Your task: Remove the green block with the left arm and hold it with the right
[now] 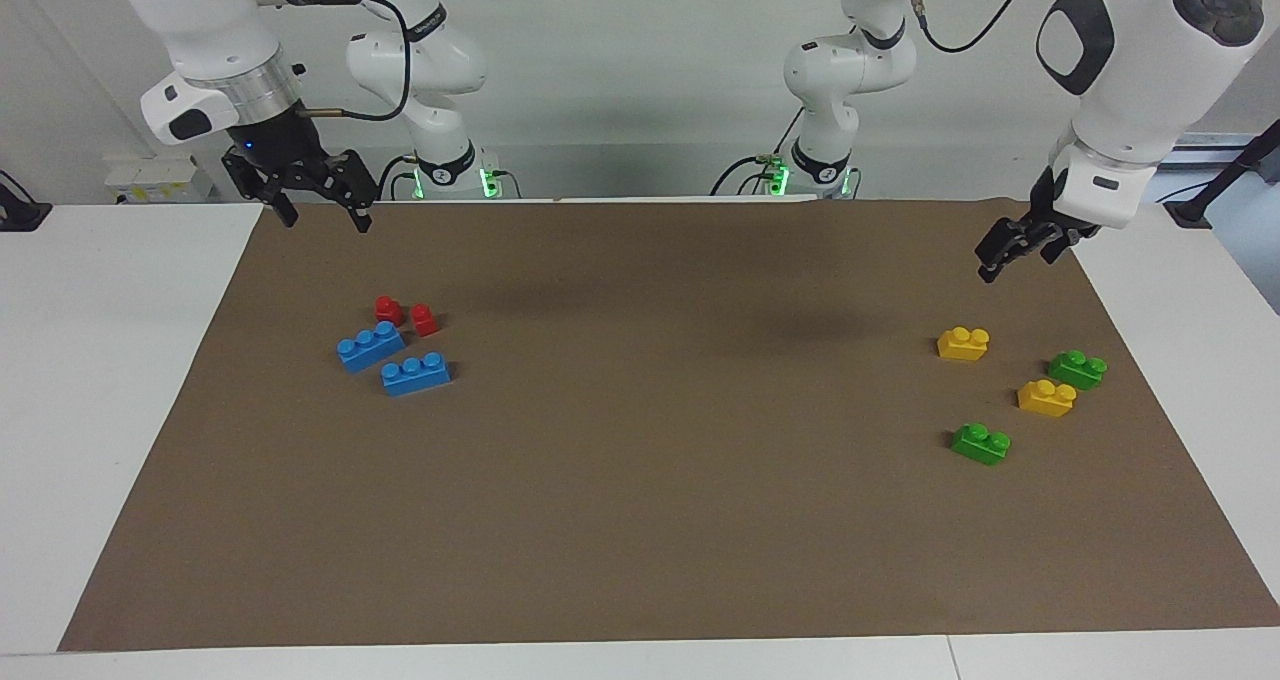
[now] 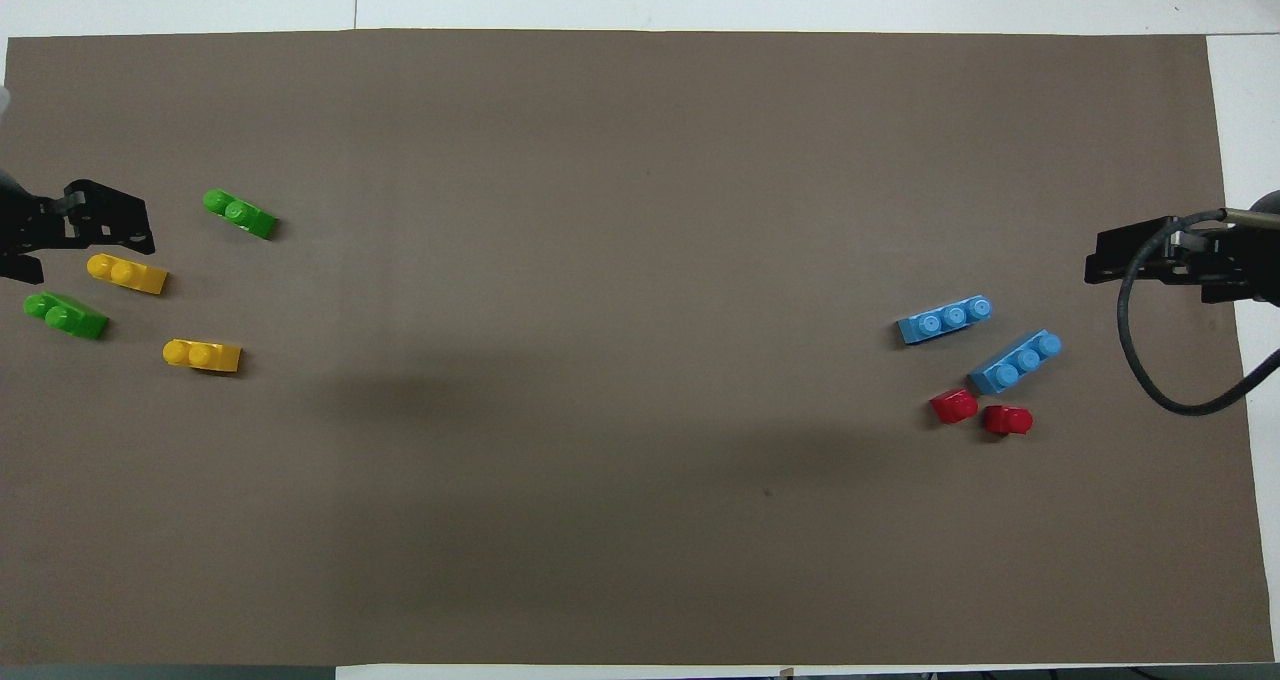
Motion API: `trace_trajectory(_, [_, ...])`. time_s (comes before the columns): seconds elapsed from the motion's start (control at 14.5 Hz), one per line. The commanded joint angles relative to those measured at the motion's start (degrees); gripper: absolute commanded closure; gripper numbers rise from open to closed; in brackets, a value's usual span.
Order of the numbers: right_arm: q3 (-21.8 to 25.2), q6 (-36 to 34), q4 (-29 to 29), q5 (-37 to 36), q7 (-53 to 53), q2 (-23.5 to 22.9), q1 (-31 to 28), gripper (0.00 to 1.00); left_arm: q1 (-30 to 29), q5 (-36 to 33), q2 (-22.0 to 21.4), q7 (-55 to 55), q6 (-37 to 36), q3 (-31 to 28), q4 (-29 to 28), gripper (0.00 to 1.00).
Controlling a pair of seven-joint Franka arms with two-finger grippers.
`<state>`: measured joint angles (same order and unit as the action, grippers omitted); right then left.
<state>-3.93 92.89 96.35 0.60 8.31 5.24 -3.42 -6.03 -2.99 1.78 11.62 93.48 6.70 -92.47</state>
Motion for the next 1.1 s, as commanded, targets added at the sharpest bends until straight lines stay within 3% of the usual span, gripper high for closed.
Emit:
trace_trajectory(0.0, [-0.4,-0.3,-0.6,-1.3,-1.9,-0.3,-0.6,0.0,0.2,0.8,-0.7,-1.2,-0.9,-0.4,-0.7,0.0])
trace_trajectory(0.34, [-0.4,-0.7,-0.5,-1.2,-2.3,-0.3,-0.7,0.0,2.1,0.8,-1.1,-0.7,-1.7,-1.2,-0.3,0.0])
trace_trajectory(0.41, [-0.4,-0.9,-0.5,-1.2,-2.9,-0.2,-0.7,0.01,5.8,0.7,-1.5,-0.5,-1.8,-3.5,-0.4,0.0])
trace_trajectory(0.55, [-0.4,-2.6,-0.5,-1.2,-3.0,-0.1,-0.6,0.01,20.1,0.9,-2.7,-0.7,-3.0,-18.3,-0.2,0.0])
trace_trajectory(0.62, [-0.4,-3.0,-0.3,-1.1,-2.3,0.1,-0.6,0.01,21.5,1.0,-3.4,-0.9,-3.1,-20.2,-0.3,0.0])
trace_trajectory(0.83, [-0.4,-3.1,-0.1,-1.0,-2.4,0.2,-0.7,0.01,19.8,1.0,-3.5,-0.8,-3.7,-18.7,-0.2,0.0])
trace_trajectory(0.97, [-0.4,-3.3,-0.1,-1.1,-2.4,0.2,-0.6,0.01,8.3,1.1,-3.6,-0.8,-4.3,-6.5,0.0,0.0])
trace_trajectory(1.03, [-0.4,-3.6,-0.3,-1.1,-2.3,0.2,-0.5,0.01,6.1,1.1,-3.6,-0.8,-4.1,-4.1,0.3,0.0])
